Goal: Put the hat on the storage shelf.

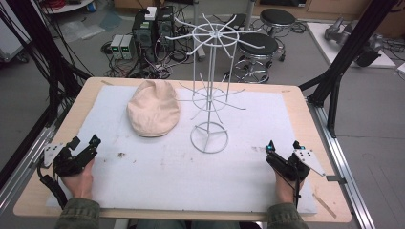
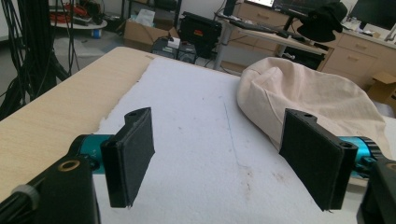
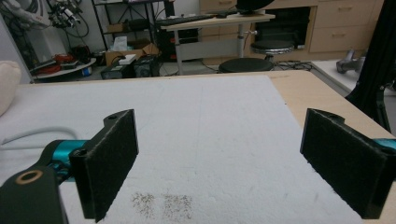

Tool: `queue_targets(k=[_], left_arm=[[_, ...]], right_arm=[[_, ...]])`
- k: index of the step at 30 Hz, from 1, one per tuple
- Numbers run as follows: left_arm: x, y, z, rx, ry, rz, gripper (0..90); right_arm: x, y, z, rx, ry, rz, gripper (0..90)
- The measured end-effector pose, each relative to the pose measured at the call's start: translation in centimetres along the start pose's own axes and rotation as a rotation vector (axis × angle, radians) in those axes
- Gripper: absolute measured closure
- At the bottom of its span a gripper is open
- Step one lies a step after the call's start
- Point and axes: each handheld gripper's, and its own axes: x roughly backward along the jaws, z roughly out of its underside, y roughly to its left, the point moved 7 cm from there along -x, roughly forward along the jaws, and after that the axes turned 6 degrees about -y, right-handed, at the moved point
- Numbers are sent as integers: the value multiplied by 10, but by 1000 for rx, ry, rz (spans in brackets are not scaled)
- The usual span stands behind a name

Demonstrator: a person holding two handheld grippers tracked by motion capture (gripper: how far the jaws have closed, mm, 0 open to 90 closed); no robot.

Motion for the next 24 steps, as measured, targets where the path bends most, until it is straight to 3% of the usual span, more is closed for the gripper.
queue_targets(k=[14, 24], left_arm=[[-4, -8, -7, -7, -7, 16, 264], [-18, -24, -34, -40, -10, 58, 282]], right_arm=[[-2, 0, 1, -6, 5, 1, 102], [-5, 6, 1, -4, 6, -16, 102]])
